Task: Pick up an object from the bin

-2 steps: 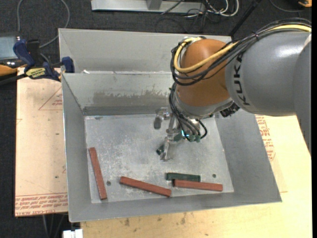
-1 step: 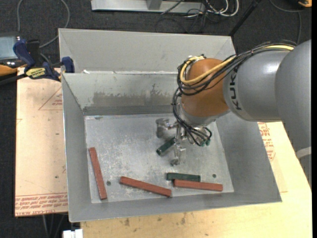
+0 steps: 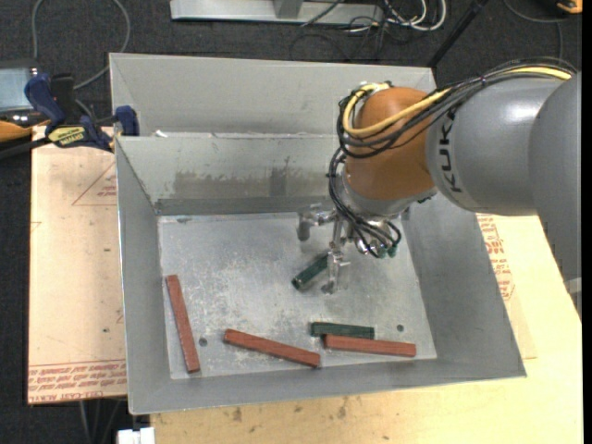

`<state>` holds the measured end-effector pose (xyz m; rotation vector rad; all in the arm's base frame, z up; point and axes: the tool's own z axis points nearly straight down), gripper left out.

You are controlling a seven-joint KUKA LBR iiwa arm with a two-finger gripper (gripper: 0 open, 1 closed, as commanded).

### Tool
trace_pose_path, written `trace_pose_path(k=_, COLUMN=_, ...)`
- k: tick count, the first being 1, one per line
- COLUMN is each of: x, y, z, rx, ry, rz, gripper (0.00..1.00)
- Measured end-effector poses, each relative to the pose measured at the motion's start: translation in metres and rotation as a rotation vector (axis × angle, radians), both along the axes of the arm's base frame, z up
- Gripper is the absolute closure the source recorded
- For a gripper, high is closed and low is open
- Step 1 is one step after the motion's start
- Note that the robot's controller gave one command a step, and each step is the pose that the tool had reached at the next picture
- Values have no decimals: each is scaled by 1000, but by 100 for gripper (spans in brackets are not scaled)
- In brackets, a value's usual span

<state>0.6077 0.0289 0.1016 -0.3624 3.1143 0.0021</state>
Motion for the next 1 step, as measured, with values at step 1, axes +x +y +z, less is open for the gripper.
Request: trace_pose_path(k=1, x=-7, y=-2, z=16, rx=-1, ry=2, rz=128, gripper=0)
